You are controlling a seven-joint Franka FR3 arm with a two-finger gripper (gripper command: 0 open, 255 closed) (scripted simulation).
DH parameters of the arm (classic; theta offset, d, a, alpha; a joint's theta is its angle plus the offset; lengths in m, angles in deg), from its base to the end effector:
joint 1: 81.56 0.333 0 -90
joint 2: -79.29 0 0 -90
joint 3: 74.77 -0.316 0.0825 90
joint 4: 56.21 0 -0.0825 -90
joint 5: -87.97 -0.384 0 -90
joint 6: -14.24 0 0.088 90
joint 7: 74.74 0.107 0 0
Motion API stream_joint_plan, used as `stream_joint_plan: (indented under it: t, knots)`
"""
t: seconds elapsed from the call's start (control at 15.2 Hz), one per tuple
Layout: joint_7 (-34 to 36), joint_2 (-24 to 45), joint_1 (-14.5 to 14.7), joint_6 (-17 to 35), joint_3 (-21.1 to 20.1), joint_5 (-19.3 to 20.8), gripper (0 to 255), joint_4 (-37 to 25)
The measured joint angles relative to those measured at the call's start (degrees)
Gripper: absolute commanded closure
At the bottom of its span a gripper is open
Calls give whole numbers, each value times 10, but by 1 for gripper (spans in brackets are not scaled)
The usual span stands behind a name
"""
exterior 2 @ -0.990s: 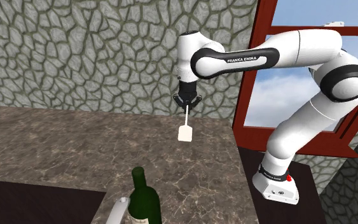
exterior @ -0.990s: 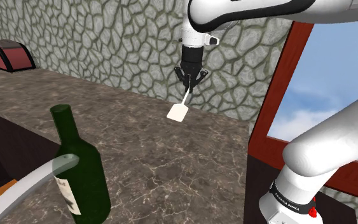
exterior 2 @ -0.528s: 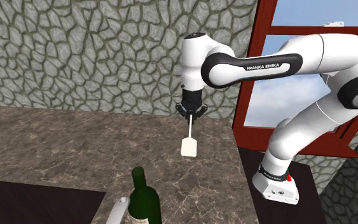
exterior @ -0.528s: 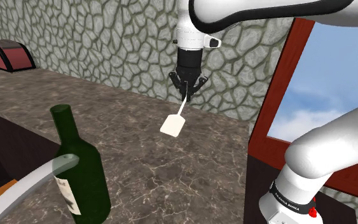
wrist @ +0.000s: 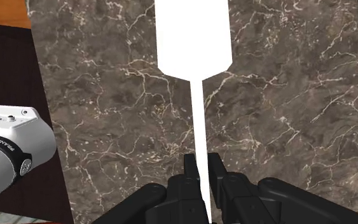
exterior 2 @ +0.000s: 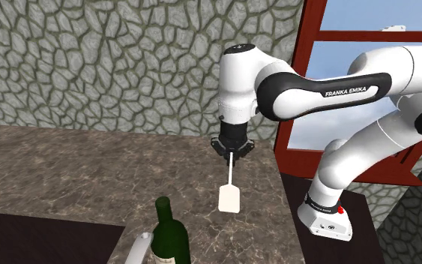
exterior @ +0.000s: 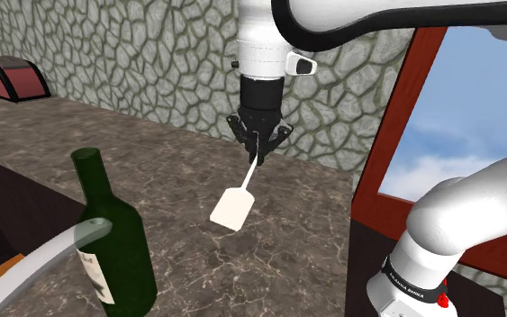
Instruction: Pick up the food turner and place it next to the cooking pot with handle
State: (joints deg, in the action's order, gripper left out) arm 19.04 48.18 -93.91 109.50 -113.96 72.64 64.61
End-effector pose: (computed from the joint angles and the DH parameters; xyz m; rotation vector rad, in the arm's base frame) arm 0.3445 0.2619 0.5707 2.4977 -1.8395 0.0839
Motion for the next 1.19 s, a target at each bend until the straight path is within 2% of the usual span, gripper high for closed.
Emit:
stream_joint_plan:
  t: [0.4,0.79,1.06,1.19]
  knots:
    - [84,-7,23,-15,-65,-31,255,-26]
    - [169,12,24,-23,-143,-47,255,-73]
    - [234,43,5,-27,-216,-45,255,-124]
    - [269,62,-14,-29,-263,-39,255,-153]
